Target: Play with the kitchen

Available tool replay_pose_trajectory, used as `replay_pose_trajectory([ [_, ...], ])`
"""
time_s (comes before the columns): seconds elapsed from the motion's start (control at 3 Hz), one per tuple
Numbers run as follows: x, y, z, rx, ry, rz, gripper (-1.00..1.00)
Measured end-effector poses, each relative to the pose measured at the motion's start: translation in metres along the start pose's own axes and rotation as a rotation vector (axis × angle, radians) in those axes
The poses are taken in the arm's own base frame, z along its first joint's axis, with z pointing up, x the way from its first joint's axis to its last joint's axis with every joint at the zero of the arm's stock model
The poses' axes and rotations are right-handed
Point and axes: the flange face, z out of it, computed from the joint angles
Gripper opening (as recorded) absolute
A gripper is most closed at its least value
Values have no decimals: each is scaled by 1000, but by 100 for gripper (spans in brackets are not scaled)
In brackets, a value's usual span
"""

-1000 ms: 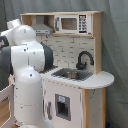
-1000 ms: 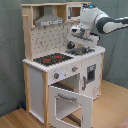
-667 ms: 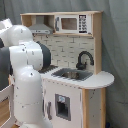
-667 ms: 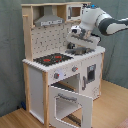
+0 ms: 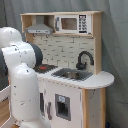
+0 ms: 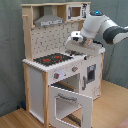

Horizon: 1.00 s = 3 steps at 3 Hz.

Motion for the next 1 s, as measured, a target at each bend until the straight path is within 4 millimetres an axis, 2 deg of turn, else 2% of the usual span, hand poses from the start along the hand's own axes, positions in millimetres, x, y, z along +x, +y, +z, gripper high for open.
replay_pose_trajectory([
  [0.33,21,-36,-14,-51,19,-42,100],
  [1.0,49,-98,-35,-167,44,-71,100],
])
